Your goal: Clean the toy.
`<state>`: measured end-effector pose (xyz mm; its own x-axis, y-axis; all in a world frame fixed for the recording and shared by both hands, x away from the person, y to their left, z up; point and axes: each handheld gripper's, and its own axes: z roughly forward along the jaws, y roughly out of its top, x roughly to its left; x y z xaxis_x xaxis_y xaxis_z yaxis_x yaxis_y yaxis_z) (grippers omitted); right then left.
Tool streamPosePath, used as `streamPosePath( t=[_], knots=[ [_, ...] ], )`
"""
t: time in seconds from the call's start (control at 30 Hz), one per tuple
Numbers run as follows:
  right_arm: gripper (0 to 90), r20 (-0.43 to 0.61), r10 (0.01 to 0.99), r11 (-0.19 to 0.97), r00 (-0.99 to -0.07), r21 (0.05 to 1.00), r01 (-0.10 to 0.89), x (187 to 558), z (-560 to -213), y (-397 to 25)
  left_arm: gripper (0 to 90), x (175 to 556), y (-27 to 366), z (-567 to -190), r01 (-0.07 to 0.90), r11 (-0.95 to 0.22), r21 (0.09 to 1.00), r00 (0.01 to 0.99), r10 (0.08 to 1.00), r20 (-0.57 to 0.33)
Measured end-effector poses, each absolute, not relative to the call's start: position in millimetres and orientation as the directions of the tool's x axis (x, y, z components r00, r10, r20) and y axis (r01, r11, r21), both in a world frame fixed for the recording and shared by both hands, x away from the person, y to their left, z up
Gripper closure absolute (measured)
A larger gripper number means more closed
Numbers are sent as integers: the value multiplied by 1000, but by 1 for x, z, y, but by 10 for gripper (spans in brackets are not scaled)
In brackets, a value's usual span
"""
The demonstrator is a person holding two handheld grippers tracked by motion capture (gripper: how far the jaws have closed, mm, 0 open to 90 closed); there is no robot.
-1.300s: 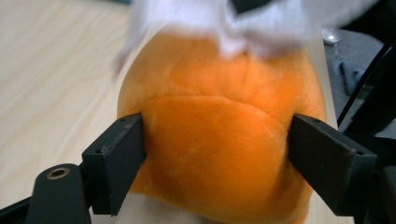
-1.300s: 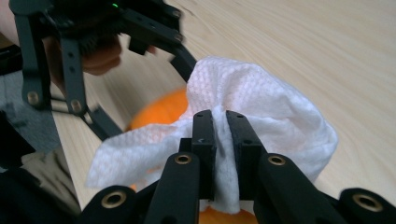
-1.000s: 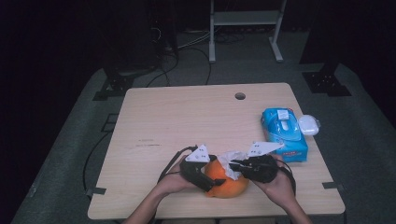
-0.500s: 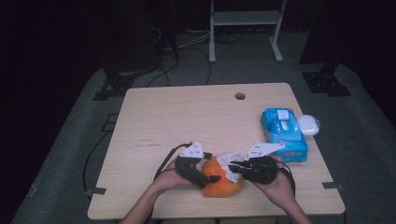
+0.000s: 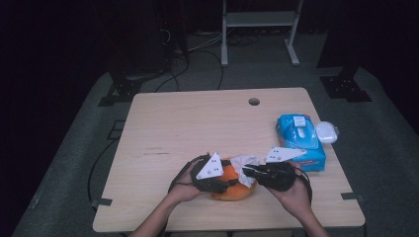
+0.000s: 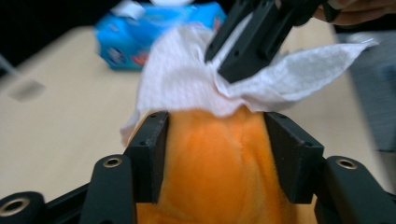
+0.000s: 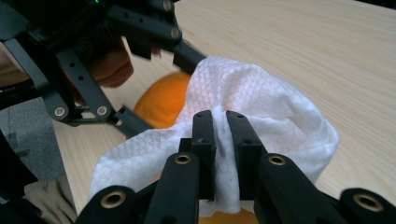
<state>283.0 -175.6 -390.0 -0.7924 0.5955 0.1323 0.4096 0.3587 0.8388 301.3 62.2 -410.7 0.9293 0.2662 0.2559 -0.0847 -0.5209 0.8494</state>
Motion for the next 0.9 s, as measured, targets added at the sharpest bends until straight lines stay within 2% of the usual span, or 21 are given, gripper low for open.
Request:
streamPosePath(
  t=[0.03,0.07,0.1,0.13,0.23,0.3,0.33,0.4,0.67,0.73,0.83,0.9],
  knots=[
    [816,134,591,368,-795,833,414,284,-392,-173,429,302,62,-412,-83,-527,846,930,265,256],
    [813,127,585,399,-801,814,421,287,-400,-169,381,305,65,-417,-44,-536,843,942,260,214],
    [813,127,585,399,-801,814,421,287,-400,-169,348,305,65,-417,-44,-536,843,942,260,214],
    [813,132,585,405,-800,808,429,288,-403,-167,348,307,66,-418,-18,-538,843,947,260,186],
    [816,153,577,410,-802,795,447,288,-412,-166,184,315,72,-416,74,-520,851,940,321,114],
    [817,150,573,416,-806,794,444,286,-412,-166,121,321,76,-419,133,-538,832,943,328,61],
    [817,149,572,419,-807,793,443,286,-412,-167,126,322,78,-424,149,-543,826,945,324,42],
    [817,144,578,420,-803,791,444,286,-413,-169,201,321,81,-429,155,-552,819,946,322,39],
    [819,205,645,377,-736,753,540,298,-429,-195,210,321,89,-431,161,-559,814,952,305,21],
    [818,232,610,329,-758,796,508,293,-420,-193,195,321,91,-433,162,-550,819,953,302,14],
    [818,217,581,346,-785,806,480,289,-414,-184,162,323,93,-431,177,-543,821,954,300,-7],
    [818,188,572,392,-799,793,467,288,-419,-176,79,327,94,-425,214,-534,818,944,327,-34]
  ],
)
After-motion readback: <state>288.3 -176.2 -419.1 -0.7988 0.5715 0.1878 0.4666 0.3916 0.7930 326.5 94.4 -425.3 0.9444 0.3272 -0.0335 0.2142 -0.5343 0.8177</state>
